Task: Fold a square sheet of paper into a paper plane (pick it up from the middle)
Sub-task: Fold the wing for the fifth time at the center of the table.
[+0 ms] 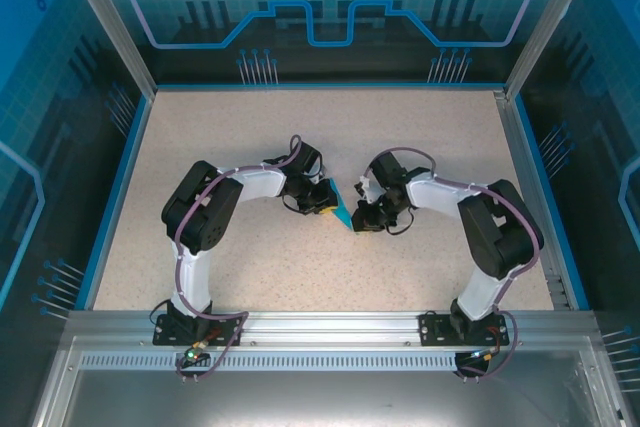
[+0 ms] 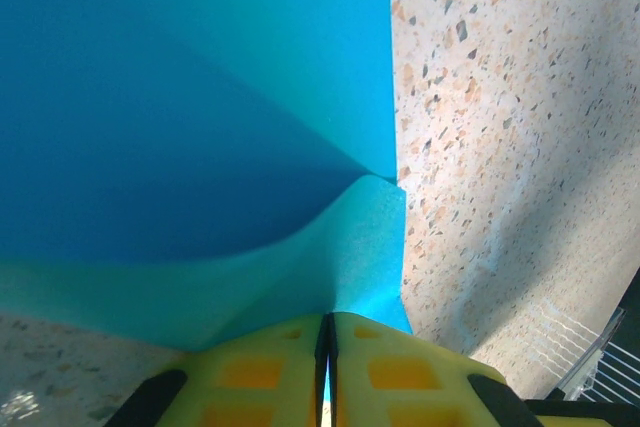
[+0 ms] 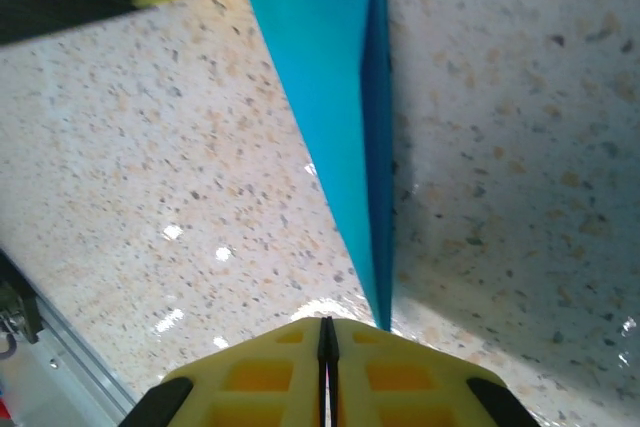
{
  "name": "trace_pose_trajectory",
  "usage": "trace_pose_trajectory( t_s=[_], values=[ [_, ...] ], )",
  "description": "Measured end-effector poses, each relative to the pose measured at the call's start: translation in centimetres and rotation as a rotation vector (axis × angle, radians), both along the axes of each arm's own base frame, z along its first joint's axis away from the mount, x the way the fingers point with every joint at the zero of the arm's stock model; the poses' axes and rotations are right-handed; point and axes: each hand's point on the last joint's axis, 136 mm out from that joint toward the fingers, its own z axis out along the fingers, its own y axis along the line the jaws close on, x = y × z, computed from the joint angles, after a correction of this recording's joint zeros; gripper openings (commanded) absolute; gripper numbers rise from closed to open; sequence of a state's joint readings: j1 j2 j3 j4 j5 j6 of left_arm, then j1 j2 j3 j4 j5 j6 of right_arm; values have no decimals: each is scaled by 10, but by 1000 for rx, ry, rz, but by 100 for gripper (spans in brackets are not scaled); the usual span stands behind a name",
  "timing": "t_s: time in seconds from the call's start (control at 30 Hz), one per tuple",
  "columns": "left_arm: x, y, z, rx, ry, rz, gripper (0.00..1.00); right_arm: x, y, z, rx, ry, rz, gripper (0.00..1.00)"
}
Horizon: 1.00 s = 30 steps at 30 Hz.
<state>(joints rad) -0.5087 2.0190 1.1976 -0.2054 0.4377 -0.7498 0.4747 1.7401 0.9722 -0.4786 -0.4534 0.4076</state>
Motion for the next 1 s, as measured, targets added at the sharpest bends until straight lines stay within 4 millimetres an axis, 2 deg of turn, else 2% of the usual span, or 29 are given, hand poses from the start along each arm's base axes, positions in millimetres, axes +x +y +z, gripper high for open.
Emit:
trace_pose_trajectory(
  t_s=[0.17, 0.3, 0.4, 1.0],
  values=[
    [0, 0, 0, 0, 0, 0, 13, 15, 9, -1, 13, -10, -7, 11],
    [0, 0, 0, 0, 0, 0, 13, 24, 15, -10, 15, 1, -5, 11],
    [0, 0, 0, 0, 0, 0, 13, 22, 15, -16, 12, 21, -2, 11],
    [0, 0, 0, 2, 0, 1, 12, 4, 8, -23, 17, 36, 29, 10]
  ],
)
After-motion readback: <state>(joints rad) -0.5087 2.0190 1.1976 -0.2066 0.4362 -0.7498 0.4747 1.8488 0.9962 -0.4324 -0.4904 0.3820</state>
